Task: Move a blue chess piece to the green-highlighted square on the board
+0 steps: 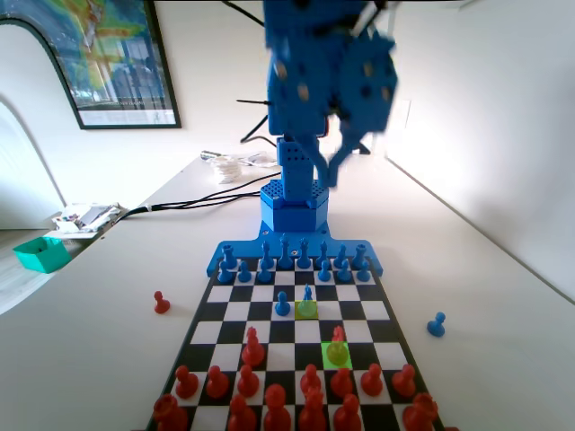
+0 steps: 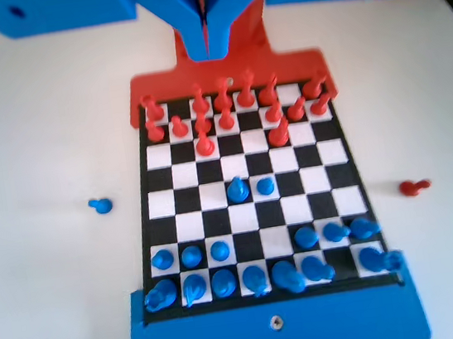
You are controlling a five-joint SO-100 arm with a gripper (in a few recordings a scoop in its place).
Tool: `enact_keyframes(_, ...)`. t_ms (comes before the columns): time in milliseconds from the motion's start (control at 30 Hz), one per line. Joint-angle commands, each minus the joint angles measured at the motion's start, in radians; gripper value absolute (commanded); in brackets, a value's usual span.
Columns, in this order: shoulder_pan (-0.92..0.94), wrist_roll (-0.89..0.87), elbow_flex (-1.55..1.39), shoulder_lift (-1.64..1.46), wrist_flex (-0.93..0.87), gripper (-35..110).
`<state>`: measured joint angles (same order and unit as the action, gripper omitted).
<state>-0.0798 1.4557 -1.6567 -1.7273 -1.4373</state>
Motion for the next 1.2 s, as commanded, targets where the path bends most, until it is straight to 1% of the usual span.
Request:
enact_keyframes(0, -0.034, -0.026, 0.08, 0.091, 0.026, 6)
enact_keyframes(133, -0.051, -0.055, 0.17, 0.239, 0.044, 13)
enact_keyframes(333, -0.055, -0.061, 0.213, 0.33, 0.123, 17)
enact_keyframes(800, -0.06, -0.02, 0.19, 0.494, 0.216, 16)
enact_keyframes(1167, -0.066, 0.005, 0.115, 0.529, 0.275, 15)
